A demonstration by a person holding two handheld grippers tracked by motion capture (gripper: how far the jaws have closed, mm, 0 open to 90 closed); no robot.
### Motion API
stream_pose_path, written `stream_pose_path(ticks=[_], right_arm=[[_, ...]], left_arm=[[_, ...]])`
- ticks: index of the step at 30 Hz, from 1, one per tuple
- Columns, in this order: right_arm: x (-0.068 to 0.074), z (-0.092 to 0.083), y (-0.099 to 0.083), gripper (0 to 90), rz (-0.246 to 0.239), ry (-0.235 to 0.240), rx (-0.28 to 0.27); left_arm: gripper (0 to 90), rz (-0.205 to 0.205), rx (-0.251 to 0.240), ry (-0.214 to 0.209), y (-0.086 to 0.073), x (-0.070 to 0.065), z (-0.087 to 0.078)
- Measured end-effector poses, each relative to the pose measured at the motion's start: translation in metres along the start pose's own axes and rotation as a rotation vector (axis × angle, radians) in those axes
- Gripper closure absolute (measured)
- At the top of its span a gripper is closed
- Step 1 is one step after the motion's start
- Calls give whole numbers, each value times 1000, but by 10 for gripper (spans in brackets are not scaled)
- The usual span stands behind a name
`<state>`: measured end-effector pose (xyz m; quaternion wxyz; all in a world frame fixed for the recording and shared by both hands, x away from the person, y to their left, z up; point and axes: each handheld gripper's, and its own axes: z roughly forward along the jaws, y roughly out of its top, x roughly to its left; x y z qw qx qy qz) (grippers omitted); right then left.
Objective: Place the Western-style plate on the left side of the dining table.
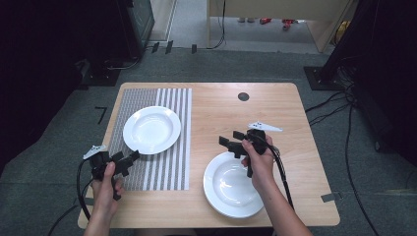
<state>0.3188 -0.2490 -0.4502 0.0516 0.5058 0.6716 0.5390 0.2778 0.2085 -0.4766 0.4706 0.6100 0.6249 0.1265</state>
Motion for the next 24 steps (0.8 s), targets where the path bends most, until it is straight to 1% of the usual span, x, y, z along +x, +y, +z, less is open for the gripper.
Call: stream_pose_path(ticks=[3,7,9,13,18,20,24], right_arm=[[-7,-13,-5,232,0,-16,-5],[-20,-30,-13,232,15,-36,-13],[-26,-39,-17,231,23,-46,-20],[-38,-55,-24,230,41,-66,-31],[-52,-74,-31,228,49,-100,-39],[-58,-80,-34,228,59,-112,-42],[-68,-92,-41,228,71,-143,-43]], left_arm=[[212,3,6,20,-6,1,-2],[212,4,12,69,-13,3,-5],[212,18,16,97,-16,4,-6],[212,40,14,127,-22,5,-10],[212,90,24,167,-31,5,-15],[212,107,29,181,-34,6,-18],[212,116,44,196,-39,10,-21]])
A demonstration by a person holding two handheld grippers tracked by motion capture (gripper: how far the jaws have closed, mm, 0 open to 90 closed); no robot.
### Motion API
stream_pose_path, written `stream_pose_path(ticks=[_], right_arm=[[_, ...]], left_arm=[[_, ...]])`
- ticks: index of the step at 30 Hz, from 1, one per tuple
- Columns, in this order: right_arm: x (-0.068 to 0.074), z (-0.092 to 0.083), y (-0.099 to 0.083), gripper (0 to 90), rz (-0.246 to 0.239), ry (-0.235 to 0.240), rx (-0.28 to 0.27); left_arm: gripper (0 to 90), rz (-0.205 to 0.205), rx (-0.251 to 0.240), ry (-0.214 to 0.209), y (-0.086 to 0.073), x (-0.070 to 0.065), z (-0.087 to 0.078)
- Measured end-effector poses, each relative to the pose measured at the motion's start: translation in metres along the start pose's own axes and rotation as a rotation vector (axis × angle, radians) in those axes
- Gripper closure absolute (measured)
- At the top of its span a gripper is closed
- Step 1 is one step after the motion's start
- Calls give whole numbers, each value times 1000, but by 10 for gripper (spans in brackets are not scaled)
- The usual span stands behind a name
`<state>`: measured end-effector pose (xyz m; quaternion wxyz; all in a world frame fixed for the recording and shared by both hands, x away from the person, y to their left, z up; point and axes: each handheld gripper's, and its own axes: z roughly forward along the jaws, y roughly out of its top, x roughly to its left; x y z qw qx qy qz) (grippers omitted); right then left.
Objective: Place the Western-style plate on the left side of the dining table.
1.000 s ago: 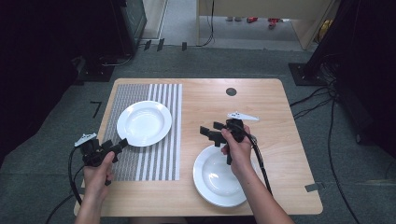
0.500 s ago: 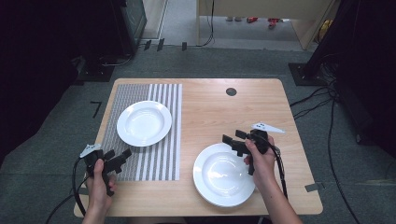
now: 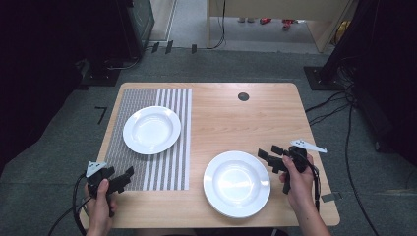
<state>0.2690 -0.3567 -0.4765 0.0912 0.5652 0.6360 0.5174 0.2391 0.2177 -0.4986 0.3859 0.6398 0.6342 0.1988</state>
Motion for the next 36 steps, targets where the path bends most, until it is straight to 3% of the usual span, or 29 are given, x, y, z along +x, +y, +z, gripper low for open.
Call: stream_pose_path(ticks=[13,17,23,36], right_arm=[[-36,-29,-18,228,46,-99,-8],[-45,-37,-22,227,40,-142,-7],[-62,-50,-27,227,45,-210,-12],[-88,-76,-39,225,83,-299,-14]], left_arm=[[212,44,27,57,-11,11,-7],[212,58,34,69,-13,12,-8],[213,56,41,82,-14,16,-9],[213,62,50,118,-18,27,-14]])
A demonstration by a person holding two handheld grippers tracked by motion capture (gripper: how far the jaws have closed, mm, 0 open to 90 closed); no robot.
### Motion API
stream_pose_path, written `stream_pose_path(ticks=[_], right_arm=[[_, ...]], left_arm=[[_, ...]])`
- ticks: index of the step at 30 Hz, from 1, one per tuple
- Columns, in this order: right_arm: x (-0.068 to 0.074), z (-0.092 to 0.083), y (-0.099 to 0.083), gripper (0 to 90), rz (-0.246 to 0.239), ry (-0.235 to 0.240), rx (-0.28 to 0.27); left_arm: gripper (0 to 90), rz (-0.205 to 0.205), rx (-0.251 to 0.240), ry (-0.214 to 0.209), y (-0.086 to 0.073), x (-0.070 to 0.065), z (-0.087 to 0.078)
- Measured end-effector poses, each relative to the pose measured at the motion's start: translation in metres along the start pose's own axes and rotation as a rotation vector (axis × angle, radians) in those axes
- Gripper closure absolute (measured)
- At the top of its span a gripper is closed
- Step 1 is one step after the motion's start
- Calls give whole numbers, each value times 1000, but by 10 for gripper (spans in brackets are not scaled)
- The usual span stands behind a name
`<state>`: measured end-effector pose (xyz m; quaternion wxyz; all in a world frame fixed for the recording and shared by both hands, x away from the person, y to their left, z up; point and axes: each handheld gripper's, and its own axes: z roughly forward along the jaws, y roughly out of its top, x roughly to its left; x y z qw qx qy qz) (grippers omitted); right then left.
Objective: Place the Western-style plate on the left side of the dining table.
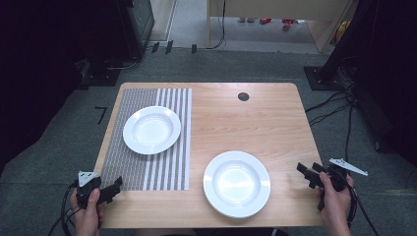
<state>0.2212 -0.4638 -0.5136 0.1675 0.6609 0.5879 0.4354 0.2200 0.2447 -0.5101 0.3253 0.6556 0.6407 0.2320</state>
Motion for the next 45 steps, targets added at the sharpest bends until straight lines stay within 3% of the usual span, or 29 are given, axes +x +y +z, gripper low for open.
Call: stream_pose_path(ticks=[12,17,22,25,45], right_arm=[[-16,-10,-12,219,-54,-115,18],[-11,-8,-15,218,-115,-158,27],[-6,-6,-16,218,-174,-200,44],[-1,-4,-18,209,-247,-253,68],[1,-1,-18,134,-265,-244,90]], left_arm=[[209,38,5,29,-2,-2,2],[205,92,13,70,-3,-8,4],[202,90,10,68,-3,-8,4],[199,91,9,69,-4,-8,4],[195,105,-21,54,-7,-6,5]])
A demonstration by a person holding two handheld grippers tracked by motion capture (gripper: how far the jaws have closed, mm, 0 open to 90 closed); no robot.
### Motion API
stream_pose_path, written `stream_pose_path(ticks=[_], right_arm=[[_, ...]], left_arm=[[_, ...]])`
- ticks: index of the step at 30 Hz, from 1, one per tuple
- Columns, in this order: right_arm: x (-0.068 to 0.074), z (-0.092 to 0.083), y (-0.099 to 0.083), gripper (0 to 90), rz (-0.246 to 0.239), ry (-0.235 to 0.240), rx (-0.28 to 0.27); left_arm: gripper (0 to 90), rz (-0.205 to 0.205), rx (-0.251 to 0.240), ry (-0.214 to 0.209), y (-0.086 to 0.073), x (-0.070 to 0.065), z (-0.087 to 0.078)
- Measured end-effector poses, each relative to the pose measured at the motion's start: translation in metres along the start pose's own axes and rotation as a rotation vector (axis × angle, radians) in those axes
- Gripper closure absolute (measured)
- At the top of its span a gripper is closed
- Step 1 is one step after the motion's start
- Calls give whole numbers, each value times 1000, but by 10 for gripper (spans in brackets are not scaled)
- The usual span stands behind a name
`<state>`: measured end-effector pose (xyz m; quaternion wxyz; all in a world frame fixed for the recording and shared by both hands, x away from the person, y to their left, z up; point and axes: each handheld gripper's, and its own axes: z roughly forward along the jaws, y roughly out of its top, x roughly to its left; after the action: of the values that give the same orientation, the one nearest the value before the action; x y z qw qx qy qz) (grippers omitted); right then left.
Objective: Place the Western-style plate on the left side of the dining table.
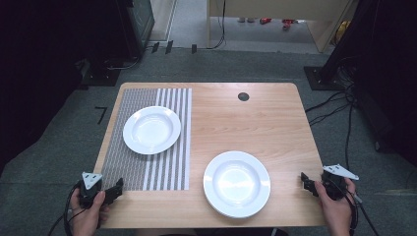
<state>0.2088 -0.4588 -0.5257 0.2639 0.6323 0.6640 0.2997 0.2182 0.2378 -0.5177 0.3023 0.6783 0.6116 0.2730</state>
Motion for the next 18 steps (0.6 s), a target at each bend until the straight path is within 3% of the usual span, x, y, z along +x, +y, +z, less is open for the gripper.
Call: stream_pose_path(ticks=[18], right_arm=[[0,0,0,129,3,-6,0]], left_arm=[[194,3,-1,-6,0,1,0]])
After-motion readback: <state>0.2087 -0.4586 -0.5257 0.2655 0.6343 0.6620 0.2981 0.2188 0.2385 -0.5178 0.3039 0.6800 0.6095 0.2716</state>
